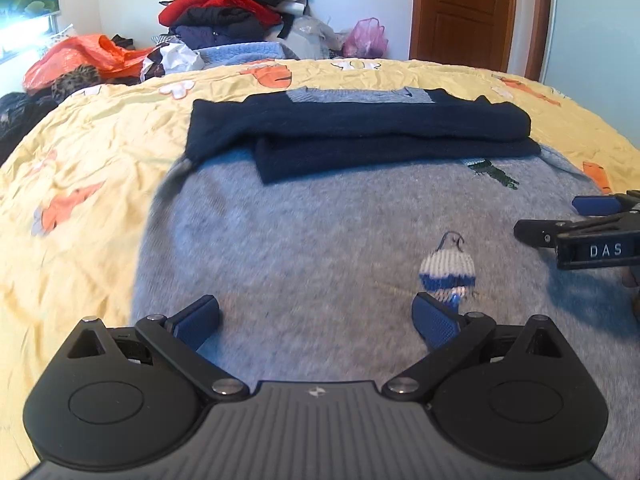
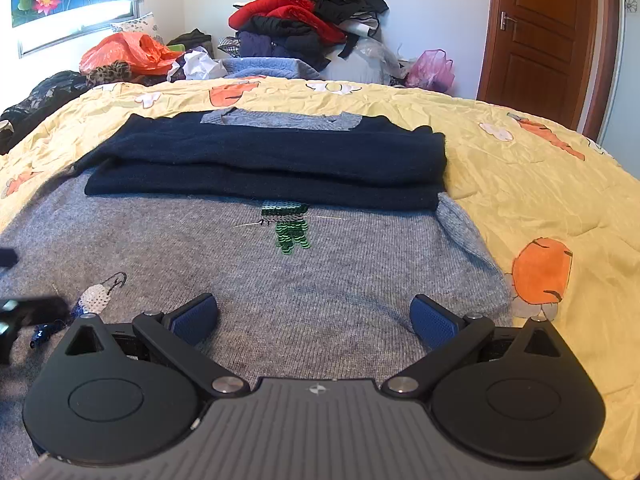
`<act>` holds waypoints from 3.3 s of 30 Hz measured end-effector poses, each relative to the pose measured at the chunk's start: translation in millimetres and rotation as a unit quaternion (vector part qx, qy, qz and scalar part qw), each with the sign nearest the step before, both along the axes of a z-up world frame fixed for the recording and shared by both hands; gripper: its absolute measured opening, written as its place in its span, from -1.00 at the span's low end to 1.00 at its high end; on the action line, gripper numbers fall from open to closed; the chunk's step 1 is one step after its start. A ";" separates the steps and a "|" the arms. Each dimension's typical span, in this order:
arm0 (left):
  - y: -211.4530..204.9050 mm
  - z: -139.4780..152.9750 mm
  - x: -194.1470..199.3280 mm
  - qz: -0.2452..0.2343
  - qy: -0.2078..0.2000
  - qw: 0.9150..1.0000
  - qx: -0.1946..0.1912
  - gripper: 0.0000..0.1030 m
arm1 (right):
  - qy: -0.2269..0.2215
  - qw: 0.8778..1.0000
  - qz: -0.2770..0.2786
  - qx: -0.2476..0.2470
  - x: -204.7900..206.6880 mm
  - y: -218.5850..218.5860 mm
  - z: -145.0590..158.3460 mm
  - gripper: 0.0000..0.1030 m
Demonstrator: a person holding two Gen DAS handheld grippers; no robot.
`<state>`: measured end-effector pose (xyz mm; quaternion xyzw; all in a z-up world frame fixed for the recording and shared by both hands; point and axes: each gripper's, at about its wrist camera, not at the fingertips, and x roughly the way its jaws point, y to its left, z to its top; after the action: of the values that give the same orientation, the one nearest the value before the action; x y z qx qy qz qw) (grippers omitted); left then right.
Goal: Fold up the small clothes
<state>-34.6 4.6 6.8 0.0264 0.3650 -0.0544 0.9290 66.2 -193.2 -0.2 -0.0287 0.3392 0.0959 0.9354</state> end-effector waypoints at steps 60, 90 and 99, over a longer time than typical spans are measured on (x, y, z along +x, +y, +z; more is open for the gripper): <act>-2.5 0.2 -81.8 0.022 -0.014 1.000 0.001 1.00 | 0.001 1.000 -0.030 -0.004 -95.1 2.7 0.5 1.00; -1.2 -1.5 -88.5 0.016 -0.019 1.000 -0.001 1.00 | 0.002 0.999 -0.049 -0.005 -99.5 2.2 0.8 1.00; -1.2 -1.7 -88.7 0.016 -0.019 1.000 -0.001 1.00 | 0.002 0.998 -0.057 -0.003 -108.6 1.9 0.1 1.00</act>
<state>-123.3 3.4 5.1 0.0206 0.3472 -0.0391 0.9368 -42.4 -191.3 -0.2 -0.0124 0.3424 0.0416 0.9385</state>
